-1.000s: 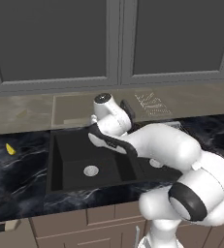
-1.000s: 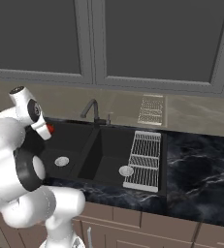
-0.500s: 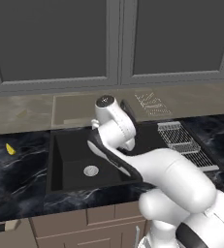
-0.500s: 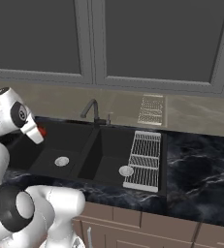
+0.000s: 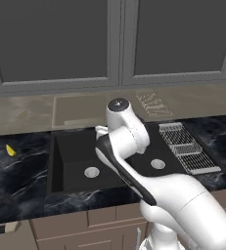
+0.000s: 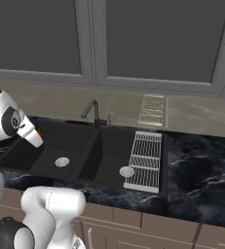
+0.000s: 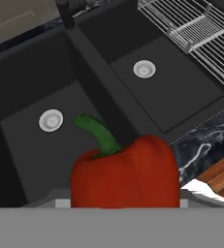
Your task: Turn on the sink faucet. Then move the bell pepper from the counter to the sink. Turn off the sink. Move the vegetable from the sink to the pot next to the stove. Finally move the pot to the rear left burner.
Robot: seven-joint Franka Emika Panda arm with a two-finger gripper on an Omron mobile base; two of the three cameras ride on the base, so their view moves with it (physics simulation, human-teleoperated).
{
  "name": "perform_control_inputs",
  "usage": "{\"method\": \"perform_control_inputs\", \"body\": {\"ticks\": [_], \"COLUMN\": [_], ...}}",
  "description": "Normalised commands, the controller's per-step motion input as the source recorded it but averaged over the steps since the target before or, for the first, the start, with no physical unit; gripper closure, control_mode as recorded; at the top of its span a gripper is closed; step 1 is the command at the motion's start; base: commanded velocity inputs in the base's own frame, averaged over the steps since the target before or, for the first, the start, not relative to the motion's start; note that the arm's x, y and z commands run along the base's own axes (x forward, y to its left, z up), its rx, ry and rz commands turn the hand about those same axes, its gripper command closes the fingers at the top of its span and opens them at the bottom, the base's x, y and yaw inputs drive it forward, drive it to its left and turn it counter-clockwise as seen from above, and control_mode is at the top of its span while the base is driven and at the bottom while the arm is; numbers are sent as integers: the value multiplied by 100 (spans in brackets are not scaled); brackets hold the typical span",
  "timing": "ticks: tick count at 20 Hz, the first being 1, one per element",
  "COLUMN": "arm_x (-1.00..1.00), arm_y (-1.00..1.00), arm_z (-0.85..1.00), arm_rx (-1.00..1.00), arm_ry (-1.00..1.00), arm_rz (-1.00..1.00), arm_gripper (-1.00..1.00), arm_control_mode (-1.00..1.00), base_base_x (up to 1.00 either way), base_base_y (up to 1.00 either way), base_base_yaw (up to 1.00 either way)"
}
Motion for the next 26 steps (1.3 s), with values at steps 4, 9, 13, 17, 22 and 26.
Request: {"method": "perform_control_inputs", "body": {"ticks": [4, 9, 13, 17, 22, 26], "arm_x": [0, 0, -2, -22, 0, 0], "arm_y": [0, 0, 0, 1, 0, 0], "arm_z": [2, 0, 0, 0, 0, 0], "arm_rx": [0, 0, 0, 0, 0, 0], "arm_ry": [2, 1, 0, -3, 0, 0], "arm_rz": [13, 1, 0, 0, 0, 0], "arm_gripper": [100, 100, 100, 100, 100, 100], "arm_control_mode": [-100, -100, -100, 100, 100, 100], "base_base_x": [0, 0, 0, -12, -52, -33], "base_base_y": [0, 0, 0, 1, 28, 59], "base_base_yaw": [0, 0, 0, 0, 0, 0]}}
